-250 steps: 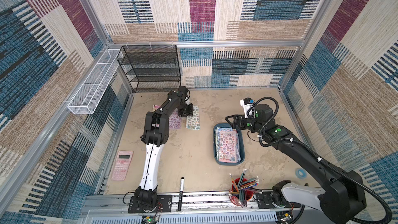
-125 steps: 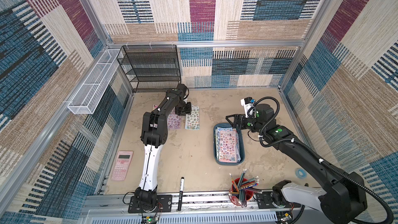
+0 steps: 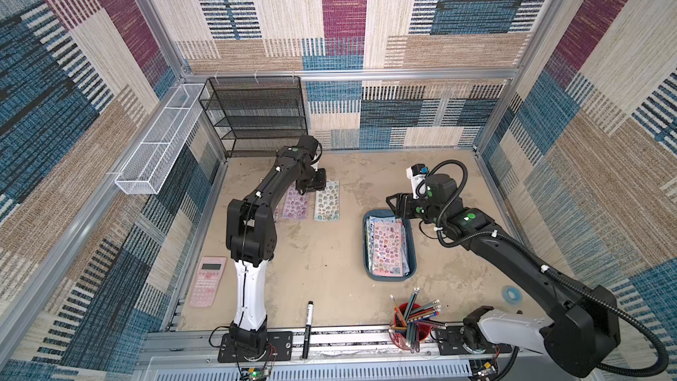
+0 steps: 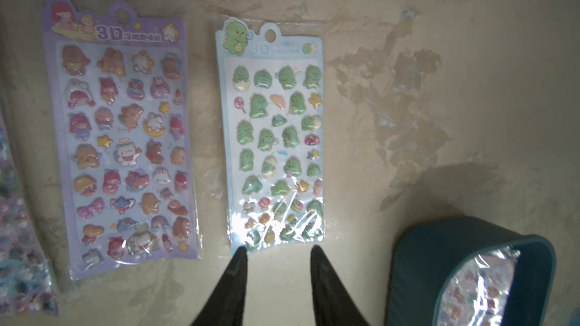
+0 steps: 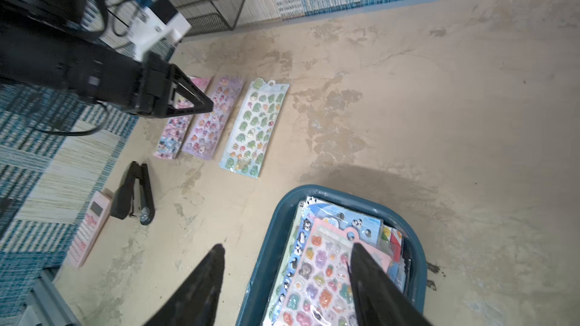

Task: Take the stickers out of the storage box
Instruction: Place the sticker at the center of the board, then pick up the sticker from the storage box.

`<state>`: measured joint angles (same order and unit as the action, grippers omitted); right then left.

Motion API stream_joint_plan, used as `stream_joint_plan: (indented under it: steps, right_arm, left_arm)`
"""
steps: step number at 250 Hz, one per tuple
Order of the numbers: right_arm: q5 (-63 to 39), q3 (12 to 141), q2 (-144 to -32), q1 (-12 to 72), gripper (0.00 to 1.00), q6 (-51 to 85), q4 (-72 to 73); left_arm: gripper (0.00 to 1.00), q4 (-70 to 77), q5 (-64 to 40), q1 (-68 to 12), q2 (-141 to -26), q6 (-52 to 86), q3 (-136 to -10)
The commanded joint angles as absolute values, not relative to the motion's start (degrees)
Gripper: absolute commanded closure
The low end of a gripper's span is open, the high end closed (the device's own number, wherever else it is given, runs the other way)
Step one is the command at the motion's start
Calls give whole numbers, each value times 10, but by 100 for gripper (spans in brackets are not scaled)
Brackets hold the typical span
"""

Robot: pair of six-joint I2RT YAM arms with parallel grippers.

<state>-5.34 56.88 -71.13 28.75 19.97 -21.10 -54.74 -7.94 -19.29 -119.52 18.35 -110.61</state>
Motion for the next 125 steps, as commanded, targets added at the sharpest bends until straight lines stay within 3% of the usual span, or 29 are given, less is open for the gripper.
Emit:
stream_joint_plan:
  steps: [1,23,47,67,79,125]
  right_arm:
    - [17,571,-727,308,41,182,-268]
    - [38,565,-731,320,52,185,-287]
    - [53,552,-732,327,80,196,-306]
    - [54,539,-740,333,95,202,-320]
    - [52,529,-745,338,100,205,-324]
    - [-10,484,-745,343,100,235,-300]
  left_arm:
    - [64,-546,-66,-227,-1152,198,-1067]
    - [61,-507,-89,-252,-1104,225,-1001]
    - [57,-443,-113,-273,-1047,268,-916]
    - [55,-393,-127,-292,-1013,298,-860]
    - [55,-378,-123,-304,-999,307,-838]
    - [54,-300,-125,-344,-969,361,-757]
